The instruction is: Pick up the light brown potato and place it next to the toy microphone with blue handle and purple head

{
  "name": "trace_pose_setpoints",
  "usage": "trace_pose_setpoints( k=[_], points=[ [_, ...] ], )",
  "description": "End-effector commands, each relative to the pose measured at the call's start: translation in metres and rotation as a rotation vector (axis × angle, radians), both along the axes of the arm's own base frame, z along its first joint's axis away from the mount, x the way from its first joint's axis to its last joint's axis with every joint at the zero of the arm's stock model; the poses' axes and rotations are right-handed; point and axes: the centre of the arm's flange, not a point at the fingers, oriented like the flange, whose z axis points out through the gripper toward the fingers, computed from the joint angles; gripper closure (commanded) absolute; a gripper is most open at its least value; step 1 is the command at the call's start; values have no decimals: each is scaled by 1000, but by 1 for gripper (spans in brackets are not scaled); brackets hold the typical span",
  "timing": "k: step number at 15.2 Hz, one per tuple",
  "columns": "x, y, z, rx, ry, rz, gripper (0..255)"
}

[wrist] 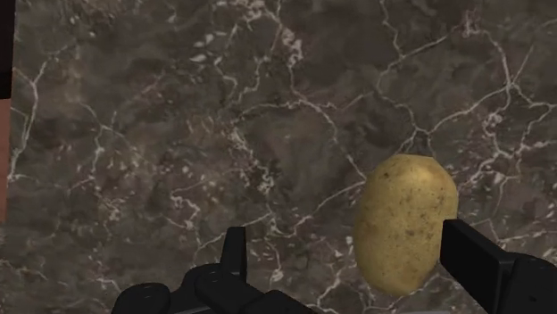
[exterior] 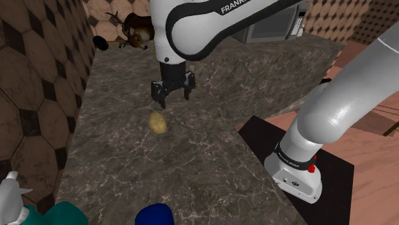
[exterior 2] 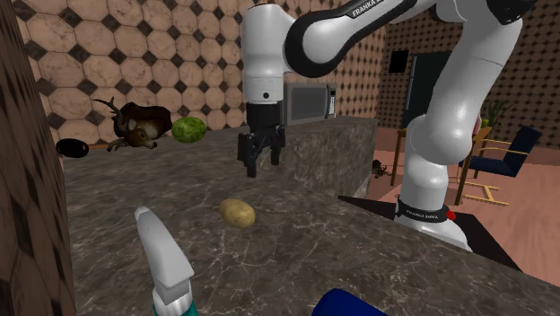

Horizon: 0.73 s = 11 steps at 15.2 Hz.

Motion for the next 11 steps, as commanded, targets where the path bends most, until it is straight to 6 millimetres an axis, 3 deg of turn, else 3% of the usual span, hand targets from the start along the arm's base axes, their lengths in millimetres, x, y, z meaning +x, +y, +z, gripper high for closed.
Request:
trace_pose_setpoints(
  k=[1,6,11],
  points=[
    [9,15,-19,-4,-3,-8,0],
    [35,61,-61,-16,-7,-23,0],
    [37,61,-83,-16,-8,-24,0]
  ],
)
